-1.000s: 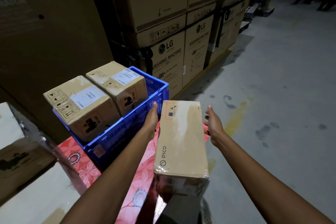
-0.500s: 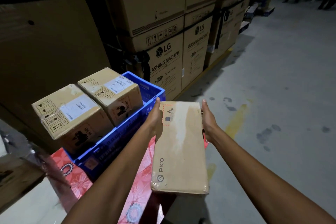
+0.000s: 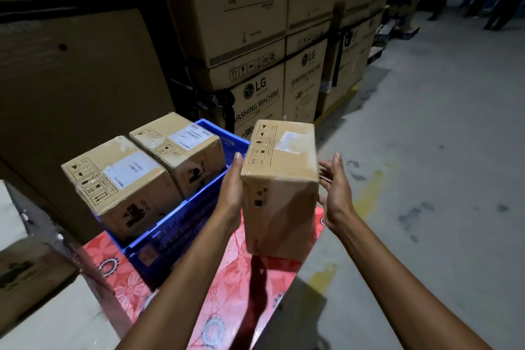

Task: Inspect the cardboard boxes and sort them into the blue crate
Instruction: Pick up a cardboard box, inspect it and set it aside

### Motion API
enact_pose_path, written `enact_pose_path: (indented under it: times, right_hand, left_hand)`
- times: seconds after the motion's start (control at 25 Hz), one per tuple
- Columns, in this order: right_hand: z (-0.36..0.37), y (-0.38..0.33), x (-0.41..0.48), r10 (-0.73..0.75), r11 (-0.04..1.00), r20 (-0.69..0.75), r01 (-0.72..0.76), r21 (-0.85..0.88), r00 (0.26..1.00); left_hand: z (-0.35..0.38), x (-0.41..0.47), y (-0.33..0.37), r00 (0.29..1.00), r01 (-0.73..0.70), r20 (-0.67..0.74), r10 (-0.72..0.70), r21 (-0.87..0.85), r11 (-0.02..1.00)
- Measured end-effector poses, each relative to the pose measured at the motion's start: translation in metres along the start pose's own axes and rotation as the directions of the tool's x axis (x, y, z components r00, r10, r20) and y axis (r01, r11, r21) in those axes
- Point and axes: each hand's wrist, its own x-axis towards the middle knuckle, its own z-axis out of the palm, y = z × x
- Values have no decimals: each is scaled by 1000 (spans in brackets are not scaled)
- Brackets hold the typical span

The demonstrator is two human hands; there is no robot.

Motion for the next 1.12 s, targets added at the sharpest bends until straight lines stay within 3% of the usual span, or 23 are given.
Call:
enact_pose_path:
  times: [0.2,0.36,0.48,0.68,1.12]
  right_hand:
    - [-21,42,-33,61,997,4,-61,-41,998]
    - [-29,52,-33,59,959,-9,-59,-277,998]
    - [-20,37,-24,176,949,51,-156,-275,983]
    - [-11,40,8,363,897,188,-287,-336,913]
    - [-6,42,14,380,857,153,-284,-431,912]
  left_hand:
    - [-14,-42,-38,997,34,-76,-30,54,998]
    - [-29,-51,-47,989,135,-76,-126,133,982]
    - [-28,-36,-41,976,216,-18,-217,167,962]
    - [-13,-14,-37,922,373,98,-374,32,927]
    - [-13,-1,-52,941,327,69,-332,73,942]
